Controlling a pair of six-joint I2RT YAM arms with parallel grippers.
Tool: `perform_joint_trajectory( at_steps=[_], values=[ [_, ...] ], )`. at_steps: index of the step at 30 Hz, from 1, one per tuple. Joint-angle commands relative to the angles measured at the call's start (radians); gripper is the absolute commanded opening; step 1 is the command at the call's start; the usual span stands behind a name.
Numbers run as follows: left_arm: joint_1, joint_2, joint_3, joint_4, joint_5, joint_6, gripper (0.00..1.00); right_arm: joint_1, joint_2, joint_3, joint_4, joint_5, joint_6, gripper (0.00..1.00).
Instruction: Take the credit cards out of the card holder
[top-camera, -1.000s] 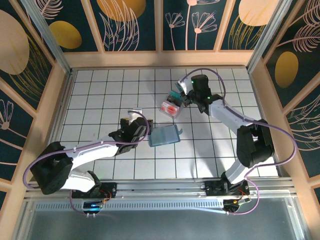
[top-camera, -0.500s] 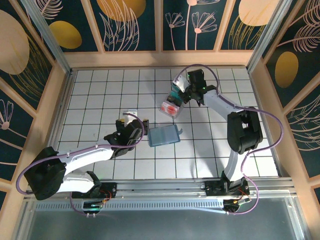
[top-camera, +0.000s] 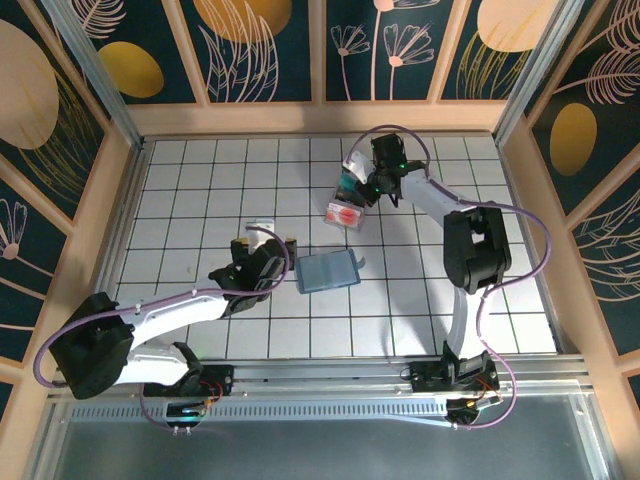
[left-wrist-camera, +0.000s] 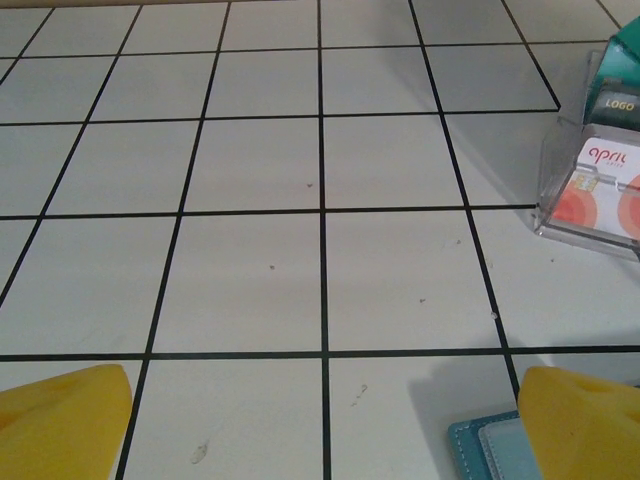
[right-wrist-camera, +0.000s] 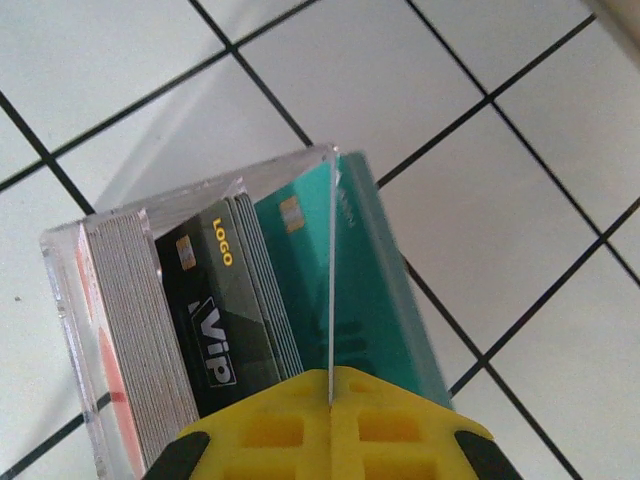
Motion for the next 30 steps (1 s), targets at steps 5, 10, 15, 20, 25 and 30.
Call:
perform_joint_trajectory(
  at_steps=[5,10,15,20,25,30],
  values=[
    [0.006,0.005,0.008,-0.015,-0.028,-0.004,0.99,-0.008,0.034,0.073,-0.106,-0.007,-0.019,0.00],
    [0.007,0.002,0.009,-0.015,-0.032,0.003,0.99,-0.009,0.053,0.101,-0.169,-0.033,-0.020,0.00],
    [0.007,0.003,0.007,-0.012,-0.034,0.011,0.99,-0.010,0.088,0.134,-0.240,-0.048,-0.030,0.00],
    [0.006,0.007,0.009,-0.011,-0.035,0.013,0.99,-0.009,0.121,0.183,-0.305,-0.097,-0.032,0.00],
    [0.008,0.009,0.012,-0.009,-0.030,0.017,0.99,-0.008,0.124,0.190,-0.310,-0.119,-0.024,0.00],
    [0.007,0.005,0.010,-0.012,-0.033,0.018,0.99,-0.007,0.133,0.228,-0.362,-0.142,-0.021,0.00]
  ],
)
